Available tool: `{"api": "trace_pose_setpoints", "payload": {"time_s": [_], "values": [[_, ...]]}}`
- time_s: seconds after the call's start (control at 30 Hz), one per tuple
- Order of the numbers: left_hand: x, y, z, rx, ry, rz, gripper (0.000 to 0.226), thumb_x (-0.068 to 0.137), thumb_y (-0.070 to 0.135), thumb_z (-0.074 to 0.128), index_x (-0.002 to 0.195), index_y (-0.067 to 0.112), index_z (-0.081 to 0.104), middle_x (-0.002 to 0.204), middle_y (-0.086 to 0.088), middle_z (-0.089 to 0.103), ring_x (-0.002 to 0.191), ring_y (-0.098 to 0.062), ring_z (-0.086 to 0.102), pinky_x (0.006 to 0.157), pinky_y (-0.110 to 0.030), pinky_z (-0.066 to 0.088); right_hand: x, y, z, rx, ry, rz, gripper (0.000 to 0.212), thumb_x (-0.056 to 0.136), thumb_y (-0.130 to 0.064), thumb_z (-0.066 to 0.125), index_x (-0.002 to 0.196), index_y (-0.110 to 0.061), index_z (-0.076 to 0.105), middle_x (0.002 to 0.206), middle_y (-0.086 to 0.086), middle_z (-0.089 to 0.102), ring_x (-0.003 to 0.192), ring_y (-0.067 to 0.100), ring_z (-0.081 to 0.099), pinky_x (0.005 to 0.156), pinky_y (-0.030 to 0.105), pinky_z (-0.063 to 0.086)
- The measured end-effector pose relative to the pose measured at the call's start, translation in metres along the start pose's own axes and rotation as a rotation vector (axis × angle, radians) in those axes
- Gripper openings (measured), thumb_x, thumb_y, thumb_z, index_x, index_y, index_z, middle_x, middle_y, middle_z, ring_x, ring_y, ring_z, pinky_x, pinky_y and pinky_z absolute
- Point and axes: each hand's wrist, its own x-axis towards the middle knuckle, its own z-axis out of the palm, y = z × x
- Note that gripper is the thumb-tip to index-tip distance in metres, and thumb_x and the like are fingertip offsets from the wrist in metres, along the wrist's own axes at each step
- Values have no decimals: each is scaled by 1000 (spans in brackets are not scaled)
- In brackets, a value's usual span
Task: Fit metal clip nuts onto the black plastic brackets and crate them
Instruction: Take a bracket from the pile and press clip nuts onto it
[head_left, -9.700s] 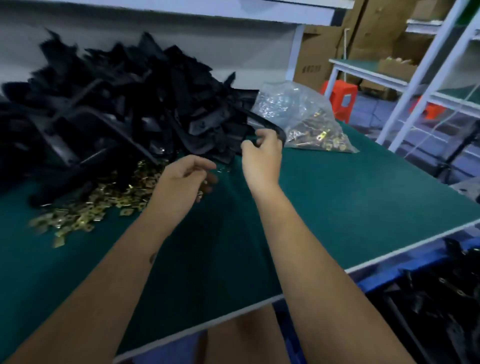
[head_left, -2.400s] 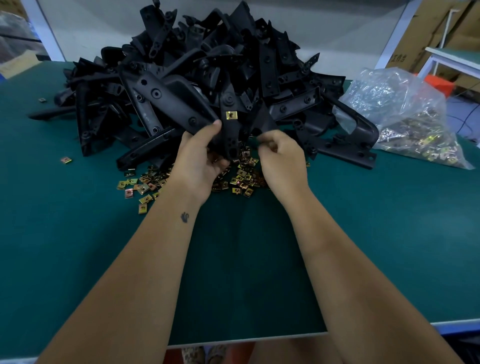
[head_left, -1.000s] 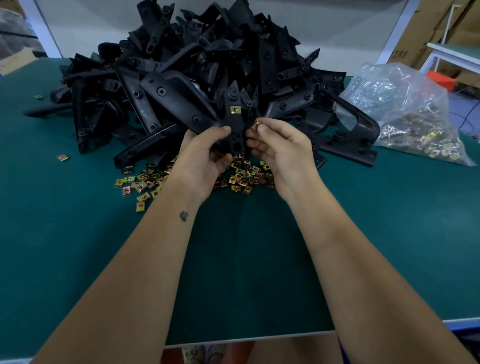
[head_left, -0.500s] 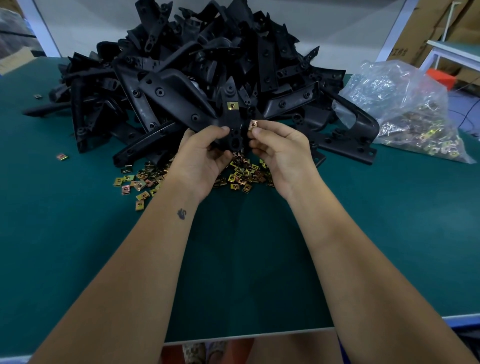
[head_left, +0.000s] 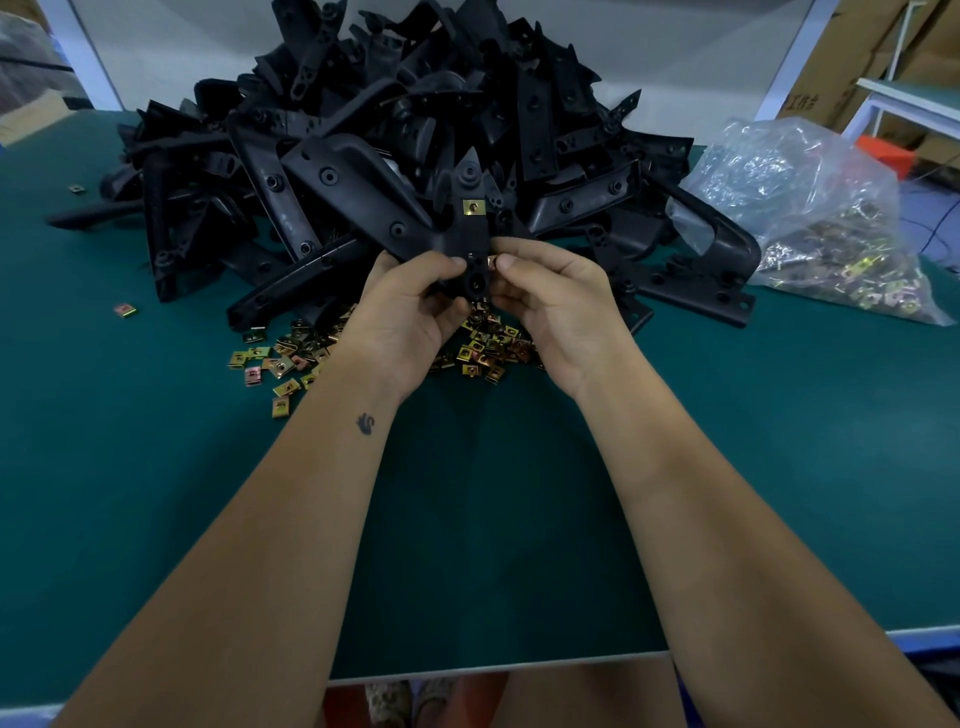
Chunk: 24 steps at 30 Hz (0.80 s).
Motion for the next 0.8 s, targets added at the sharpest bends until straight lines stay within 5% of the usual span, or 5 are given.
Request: {"api": "trace_pose_setpoints", "payload": {"time_s": [0.37,0.8], "values": [[0,-1,-1,-16,14,0,21,89,-4,59,96,13,48,93,-4,67,71,-11,63,52,-19,47,2,0,-3,69,9,-6,13,91,2,60,91,-6,71,81,5,73,77,17,68,79,29,56],[-1,0,0,-3,27,8,28,90,-3,58,112,11,46,97,-4,65,67,-9,62,52,-18,47,2,-1,-5,77,-20,8,10,88,1,64,90,-6,70,81,4,74,75,15,67,76,27,56]]}}
